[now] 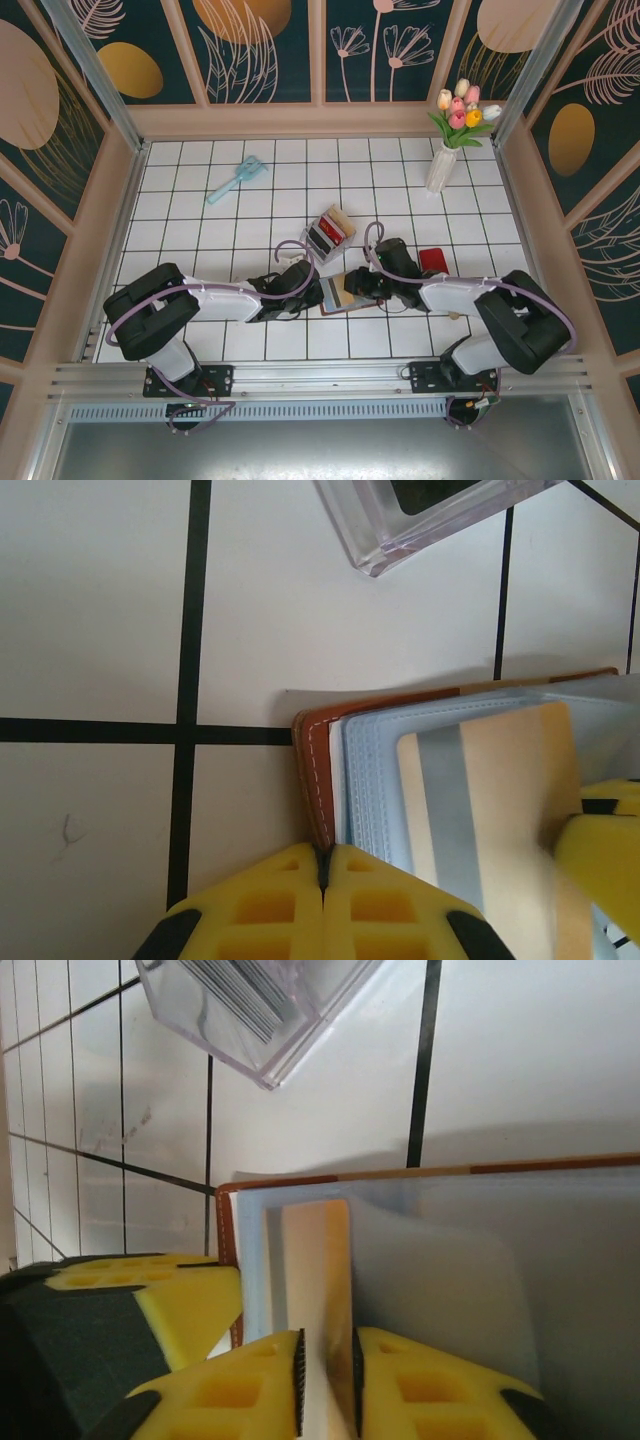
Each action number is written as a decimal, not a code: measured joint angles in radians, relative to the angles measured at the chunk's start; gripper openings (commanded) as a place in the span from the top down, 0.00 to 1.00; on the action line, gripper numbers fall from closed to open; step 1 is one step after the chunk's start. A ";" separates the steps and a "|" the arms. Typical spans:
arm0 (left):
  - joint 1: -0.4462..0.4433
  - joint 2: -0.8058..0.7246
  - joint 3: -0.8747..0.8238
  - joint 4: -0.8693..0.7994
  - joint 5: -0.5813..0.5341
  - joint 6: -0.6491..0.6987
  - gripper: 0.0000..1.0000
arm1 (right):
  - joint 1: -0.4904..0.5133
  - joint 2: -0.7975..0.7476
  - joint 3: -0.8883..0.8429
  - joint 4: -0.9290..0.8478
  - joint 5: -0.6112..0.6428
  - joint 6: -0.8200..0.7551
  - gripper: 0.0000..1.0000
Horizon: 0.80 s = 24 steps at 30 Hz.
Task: Put the credit cards into the card holder
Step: Insert the credit card into the card slot.
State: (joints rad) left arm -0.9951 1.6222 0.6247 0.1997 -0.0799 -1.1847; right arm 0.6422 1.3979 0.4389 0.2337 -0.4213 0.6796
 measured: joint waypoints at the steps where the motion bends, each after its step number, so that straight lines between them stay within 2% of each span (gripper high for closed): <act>1: 0.000 0.000 0.000 0.000 0.000 0.000 1.00 | -0.002 -0.013 0.008 -0.025 0.002 -0.014 0.76; 4: 0.000 0.000 0.000 0.001 0.000 0.000 1.00 | -0.009 -0.021 0.023 -0.072 -0.006 -0.044 0.79; 6: 0.000 0.000 0.000 0.002 0.000 0.003 1.00 | -0.012 -0.016 0.024 -0.089 -0.016 -0.053 0.89; 9: 0.000 0.002 0.000 0.005 0.000 0.004 1.00 | -0.014 0.014 0.032 -0.098 -0.031 -0.068 0.95; 16: 0.000 0.002 0.000 0.005 0.000 0.004 1.00 | 0.002 0.068 0.097 -0.148 -0.043 -0.095 0.87; 20: 0.000 0.004 0.002 0.004 0.000 0.003 1.00 | 0.019 0.082 0.145 -0.230 0.016 -0.115 0.80; 24: 0.000 0.007 0.006 0.002 0.000 0.003 1.00 | 0.031 0.050 0.161 -0.292 0.088 -0.138 0.79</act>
State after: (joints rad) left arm -0.9951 1.6291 0.6308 0.2016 -0.0803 -1.1816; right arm 0.6731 1.4483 0.5999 -0.0582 -0.3336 0.5415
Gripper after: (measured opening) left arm 0.068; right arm 0.208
